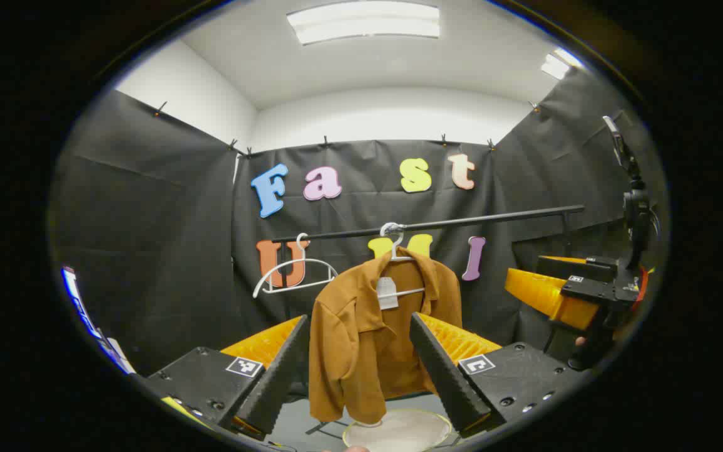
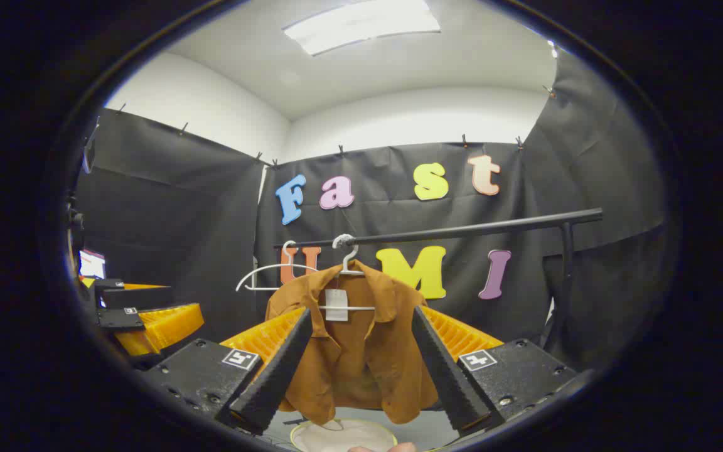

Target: Grasp the clothes on the hanger with both hands and then place them into the laundry hamper below.

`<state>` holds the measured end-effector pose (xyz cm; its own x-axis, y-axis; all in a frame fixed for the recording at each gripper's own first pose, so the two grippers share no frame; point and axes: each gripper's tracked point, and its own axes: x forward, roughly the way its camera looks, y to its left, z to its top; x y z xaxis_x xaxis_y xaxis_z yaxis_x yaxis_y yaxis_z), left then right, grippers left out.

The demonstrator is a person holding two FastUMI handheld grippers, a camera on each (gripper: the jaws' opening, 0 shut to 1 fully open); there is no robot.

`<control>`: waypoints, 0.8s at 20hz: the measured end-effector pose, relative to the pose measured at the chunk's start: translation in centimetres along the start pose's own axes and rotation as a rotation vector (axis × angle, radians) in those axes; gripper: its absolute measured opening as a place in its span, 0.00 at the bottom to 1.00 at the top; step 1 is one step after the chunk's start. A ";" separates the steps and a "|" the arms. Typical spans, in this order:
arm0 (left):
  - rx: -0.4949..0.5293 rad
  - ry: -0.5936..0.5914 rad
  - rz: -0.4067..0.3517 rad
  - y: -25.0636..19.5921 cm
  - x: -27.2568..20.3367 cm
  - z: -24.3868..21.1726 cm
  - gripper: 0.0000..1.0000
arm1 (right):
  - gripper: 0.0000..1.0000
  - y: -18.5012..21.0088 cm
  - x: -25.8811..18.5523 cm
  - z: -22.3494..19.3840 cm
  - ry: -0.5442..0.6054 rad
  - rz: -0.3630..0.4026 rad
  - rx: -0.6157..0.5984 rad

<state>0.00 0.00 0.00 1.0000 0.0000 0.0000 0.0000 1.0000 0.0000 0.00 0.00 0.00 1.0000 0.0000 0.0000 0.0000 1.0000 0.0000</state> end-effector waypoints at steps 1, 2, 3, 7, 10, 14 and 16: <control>-0.006 -0.003 0.008 0.2 0.1 0.0 0.99 | 1.00 0.0 0.0 0.0 -0.001 0.003 0.004; -0.013 -0.003 0.014 0.4 0.2 -0.1 0.99 | 1.00 0.0 0.2 -0.1 0.002 0.003 0.006; -0.022 0.000 0.019 0.5 0.2 -0.2 0.99 | 1.00 0.1 0.3 -0.2 0.003 0.006 0.008; -0.039 0.010 0.045 1.3 0.3 -0.8 0.99 | 1.00 0.4 0.6 -0.7 0.011 0.014 -0.002; -0.045 0.016 0.056 1.7 0.4 -1.0 0.99 | 1.00 0.7 0.7 -1.1 0.021 0.023 0.000; -0.047 0.015 0.068 1.9 0.3 -1.2 0.99 | 1.00 0.8 1.2 -1.7 0.031 0.021 0.006; -0.047 0.013 0.070 1.9 0.4 -1.1 0.99 | 1.00 0.8 1.3 -2.0 0.037 0.016 0.008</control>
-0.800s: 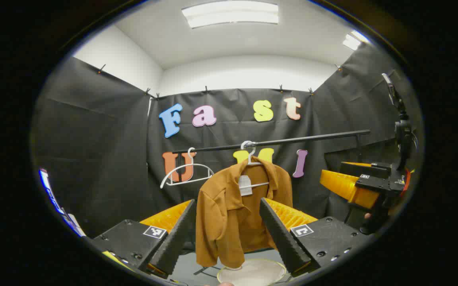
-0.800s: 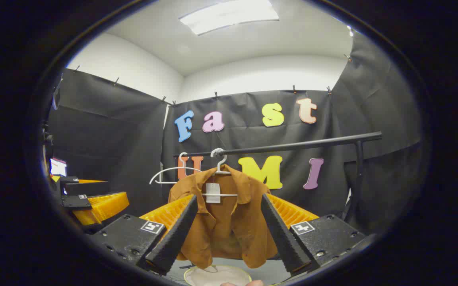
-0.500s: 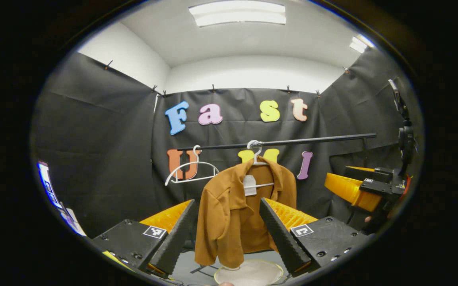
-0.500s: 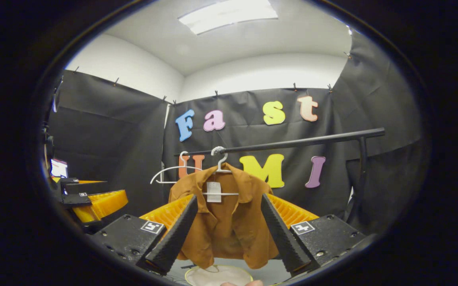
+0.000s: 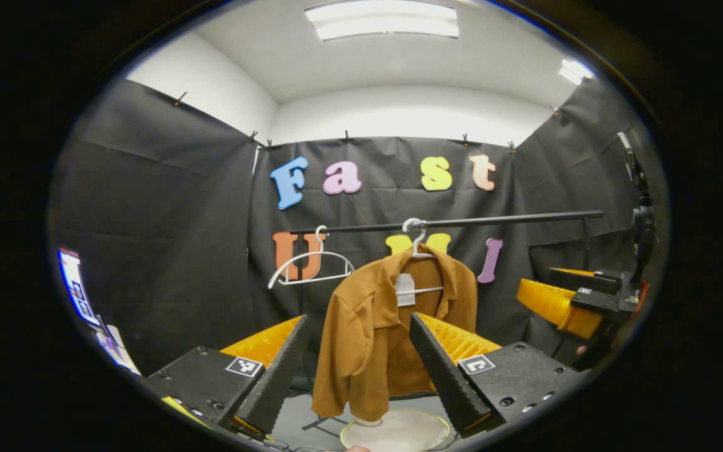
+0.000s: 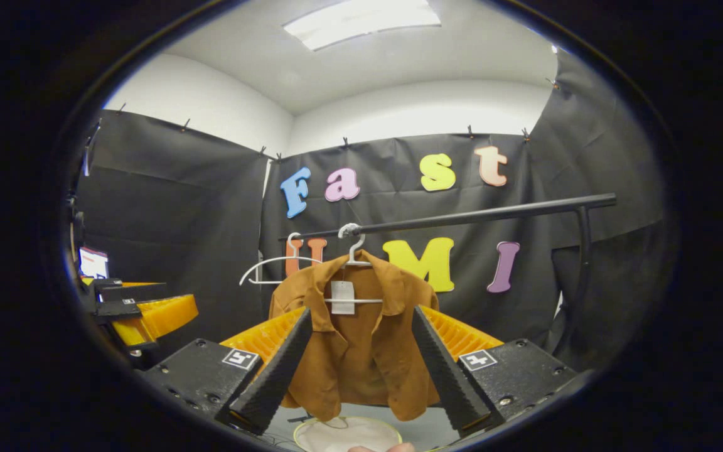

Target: Grasp the clothes on the hanger with both hands and then place them into the laundry hamper below.

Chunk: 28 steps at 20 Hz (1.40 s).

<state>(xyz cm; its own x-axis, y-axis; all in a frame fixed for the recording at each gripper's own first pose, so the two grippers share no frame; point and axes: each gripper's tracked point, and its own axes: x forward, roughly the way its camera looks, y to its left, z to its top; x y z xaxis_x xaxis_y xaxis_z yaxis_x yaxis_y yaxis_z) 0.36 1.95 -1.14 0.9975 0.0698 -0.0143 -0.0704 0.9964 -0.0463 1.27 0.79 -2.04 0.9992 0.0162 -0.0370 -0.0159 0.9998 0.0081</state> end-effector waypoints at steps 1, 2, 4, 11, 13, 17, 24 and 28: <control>0.000 -0.003 0.000 0.0 0.0 0.0 0.99 | 1.00 0.0 0.0 0.0 0.002 0.000 0.003; 0.000 -0.004 -0.001 0.1 0.1 0.1 0.99 | 1.00 0.0 0.1 -0.1 0.004 -0.004 0.003; 0.000 -0.011 -0.005 0.1 0.3 0.3 0.99 | 1.00 0.0 0.1 -0.2 0.004 -0.010 0.005; -0.001 -0.036 0.009 1.5 1.4 0.9 0.99 | 1.00 -0.3 0.8 -0.7 0.011 -0.059 0.015; 0.006 -0.039 0.014 2.1 2.0 0.7 0.99 | 1.00 -0.4 1.1 -1.1 0.013 -0.083 0.015; 0.031 -0.023 -0.001 3.6 3.2 -0.2 0.99 | 1.00 -0.9 1.8 -1.7 0.016 -0.145 0.010; 0.046 0.022 -0.062 4.9 5.7 -2.3 0.99 | 1.00 -2.0 2.6 -3.7 0.061 -0.265 0.014; 0.050 0.027 -0.074 4.1 7.2 -3.0 0.99 | 1.00 -2.6 3.3 -5.8 0.095 -0.265 0.014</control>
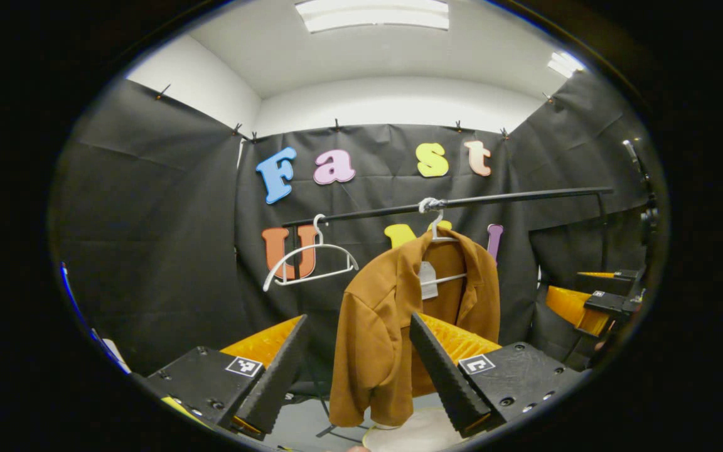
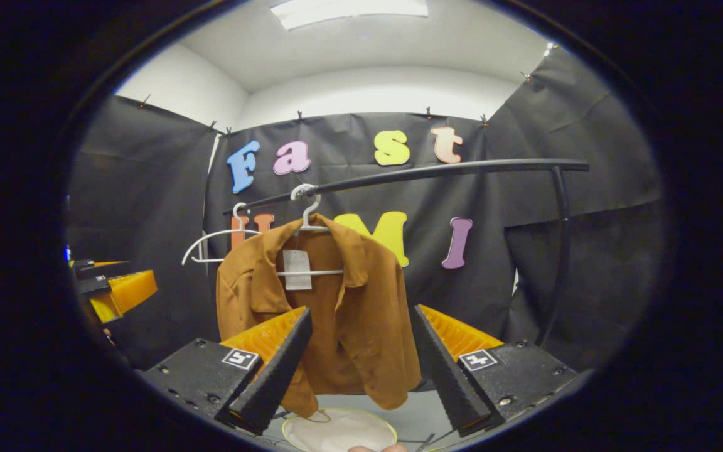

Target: Grasp the clothes on the hanger with both hands and then place them into the laundry hamper below.

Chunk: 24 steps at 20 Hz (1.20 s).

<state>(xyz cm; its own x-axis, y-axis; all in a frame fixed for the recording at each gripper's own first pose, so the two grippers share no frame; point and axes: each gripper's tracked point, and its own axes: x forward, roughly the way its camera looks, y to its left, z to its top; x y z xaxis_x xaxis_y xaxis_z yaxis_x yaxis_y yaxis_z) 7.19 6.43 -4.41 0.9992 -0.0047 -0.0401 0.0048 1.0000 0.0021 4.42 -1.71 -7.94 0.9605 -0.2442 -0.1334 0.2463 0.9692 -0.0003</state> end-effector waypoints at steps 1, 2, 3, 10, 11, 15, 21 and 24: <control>-0.005 -0.005 0.003 -0.4 0.4 0.0 0.99 | 1.00 -0.2 0.6 -0.1 0.005 0.007 -0.002; -0.009 -0.009 0.006 -0.8 0.9 0.0 0.99 | 1.00 -0.3 1.5 -0.2 0.004 0.020 -0.002; -0.012 -0.009 0.015 -1.1 1.4 -0.1 0.96 | 1.00 -0.4 2.2 -0.2 0.001 0.034 -0.001; -0.053 0.046 0.093 -3.1 5.6 -2.2 1.00 | 1.00 -1.0 8.8 -2.6 0.055 0.152 -0.001; -0.055 0.057 0.101 -3.5 6.3 -2.8 1.00 | 1.00 -0.9 9.9 -2.9 0.064 0.169 0.004; -0.083 0.107 0.101 -5.8 9.0 -4.6 1.00 | 1.00 -0.6 13.6 -3.9 0.092 0.205 0.015; -0.180 0.145 0.090 -7.7 14.2 -5.4 1.00 | 1.00 0.2 18.5 -4.7 0.126 0.248 0.057; -0.217 0.173 0.093 -8.1 16.9 -6.2 1.00 | 1.00 1.1 20.3 -5.0 0.142 0.261 0.073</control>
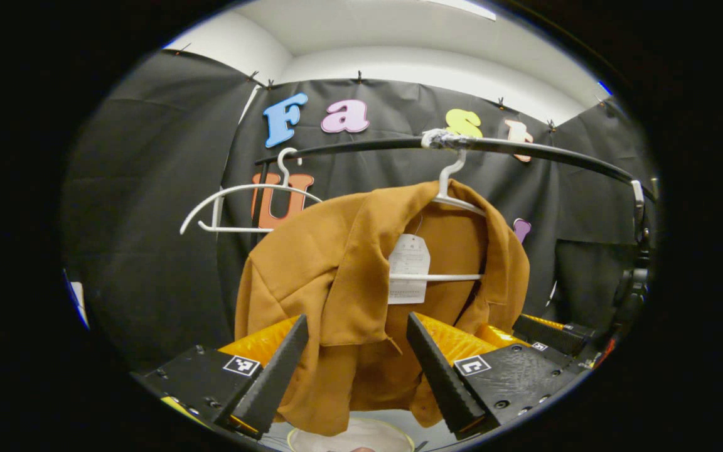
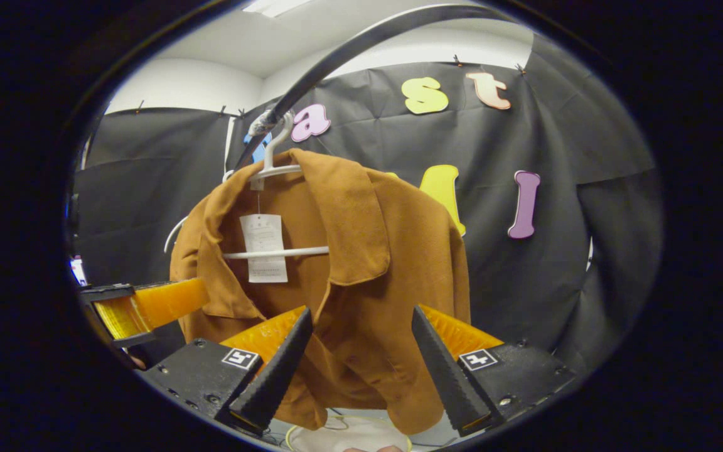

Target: Grasp the clothes on the hanger with both hands and then place them into the laundry hamper below.

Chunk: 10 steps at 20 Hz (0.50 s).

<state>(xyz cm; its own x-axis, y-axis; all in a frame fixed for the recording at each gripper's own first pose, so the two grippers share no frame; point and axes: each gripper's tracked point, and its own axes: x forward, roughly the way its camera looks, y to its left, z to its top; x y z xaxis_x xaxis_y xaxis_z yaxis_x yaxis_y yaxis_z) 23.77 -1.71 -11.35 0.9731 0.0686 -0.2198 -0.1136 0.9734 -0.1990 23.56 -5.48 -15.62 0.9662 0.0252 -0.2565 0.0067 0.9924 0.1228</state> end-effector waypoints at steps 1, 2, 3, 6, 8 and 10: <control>-0.005 0.014 0.008 0.0 0.9 -0.3 0.97 | 1.00 0.2 0.6 0.1 0.001 0.006 0.006; -0.010 0.023 0.009 0.0 1.7 -0.5 0.97 | 1.00 0.4 1.0 0.4 -0.003 0.013 0.010; -0.015 0.029 0.012 0.1 2.4 -0.5 1.00 | 1.00 0.4 1.4 0.6 -0.004 0.016 0.014; -0.021 0.029 0.028 0.3 4.7 -0.3 0.97 | 1.00 0.5 3.0 1.1 -0.007 0.019 0.033; -0.034 0.029 0.045 0.5 5.8 -0.3 0.91 | 1.00 0.5 3.9 1.5 -0.005 0.018 0.047; -0.034 0.025 0.062 0.8 6.6 -0.2 0.91 | 1.00 0.4 4.7 1.8 -0.009 0.019 0.048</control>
<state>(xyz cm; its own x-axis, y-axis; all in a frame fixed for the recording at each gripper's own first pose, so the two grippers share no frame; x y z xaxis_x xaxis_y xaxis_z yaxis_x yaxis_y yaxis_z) 30.09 -0.56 -13.15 0.9586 0.1227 -0.2569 -0.1807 0.9595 -0.2160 28.54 -5.20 -15.01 0.9686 0.0423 -0.2451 0.0009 0.9848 0.1736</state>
